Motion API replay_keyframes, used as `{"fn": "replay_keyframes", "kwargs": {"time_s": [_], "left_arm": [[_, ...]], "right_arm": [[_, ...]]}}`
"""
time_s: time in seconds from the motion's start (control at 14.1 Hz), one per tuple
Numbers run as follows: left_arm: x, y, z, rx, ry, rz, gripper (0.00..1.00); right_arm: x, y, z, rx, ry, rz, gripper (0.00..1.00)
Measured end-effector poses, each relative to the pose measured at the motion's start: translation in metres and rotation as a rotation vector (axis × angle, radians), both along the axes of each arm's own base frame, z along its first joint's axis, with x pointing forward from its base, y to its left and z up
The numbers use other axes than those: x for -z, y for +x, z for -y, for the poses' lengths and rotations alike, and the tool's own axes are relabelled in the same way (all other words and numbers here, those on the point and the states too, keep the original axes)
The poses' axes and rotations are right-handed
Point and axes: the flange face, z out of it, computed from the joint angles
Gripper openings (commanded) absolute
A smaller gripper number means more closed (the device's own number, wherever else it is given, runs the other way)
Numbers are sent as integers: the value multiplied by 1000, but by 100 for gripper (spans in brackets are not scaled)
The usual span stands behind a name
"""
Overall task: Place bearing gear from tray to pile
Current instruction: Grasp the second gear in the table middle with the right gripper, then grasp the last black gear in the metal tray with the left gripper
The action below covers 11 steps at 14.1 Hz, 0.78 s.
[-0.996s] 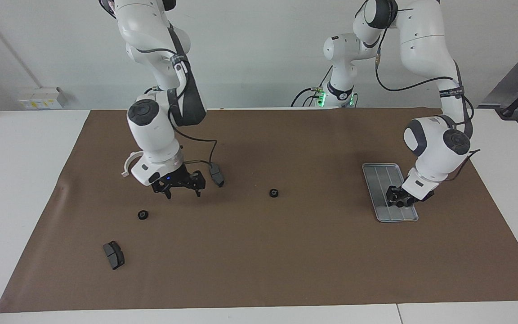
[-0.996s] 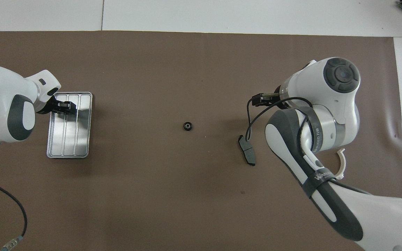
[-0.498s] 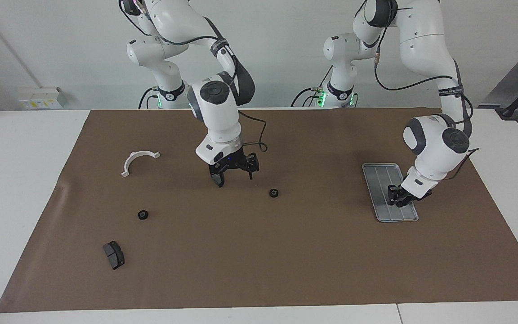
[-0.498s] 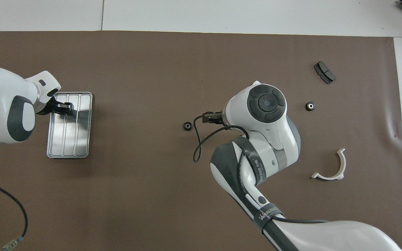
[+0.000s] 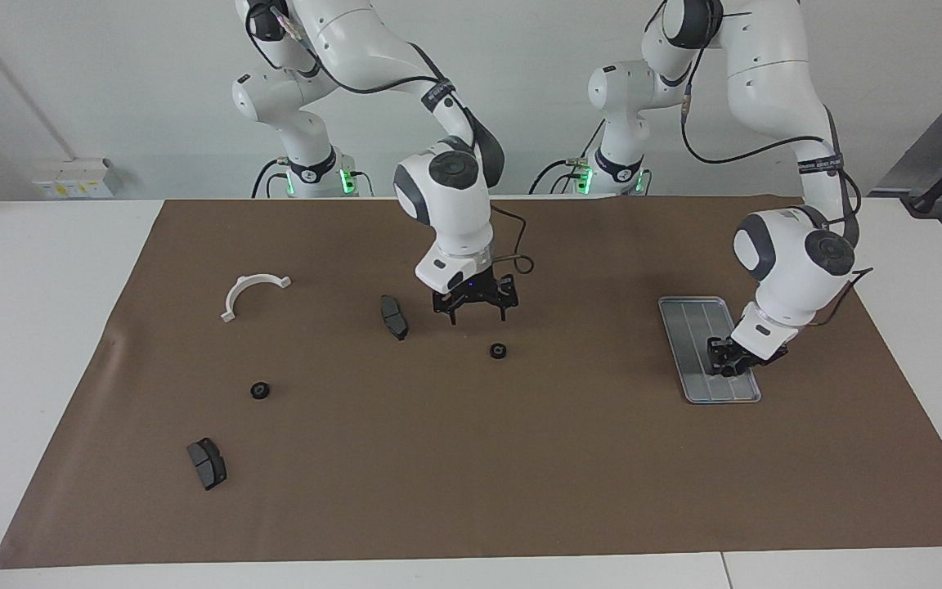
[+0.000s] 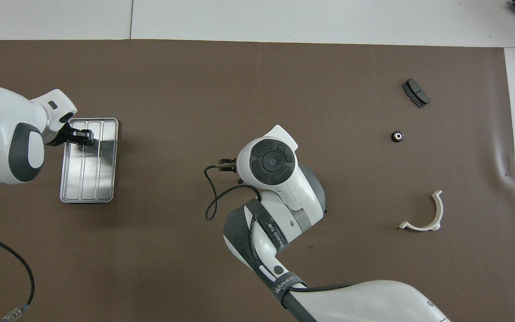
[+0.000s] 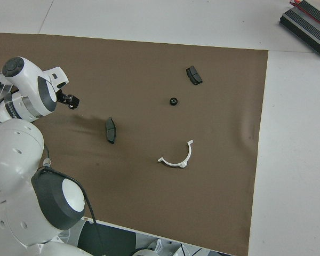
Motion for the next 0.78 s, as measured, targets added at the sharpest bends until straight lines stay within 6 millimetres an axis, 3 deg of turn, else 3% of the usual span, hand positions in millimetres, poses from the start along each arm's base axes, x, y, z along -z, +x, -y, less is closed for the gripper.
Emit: {"fn": "replay_keyframes", "kwargs": {"time_s": [0.43,0.64,0.78], "left_arm": [[2,-1,-1,-1,0,3,37],[4,-2,-2,-3,0,9,31],[4,-2,-2,-3,0,11,27]], "right_arm": [[39,11,-10,-53,-46,80,100],[45,10,-10,-56,-54,73,99],[47,9,-10,-56,-56,72,88]]}}
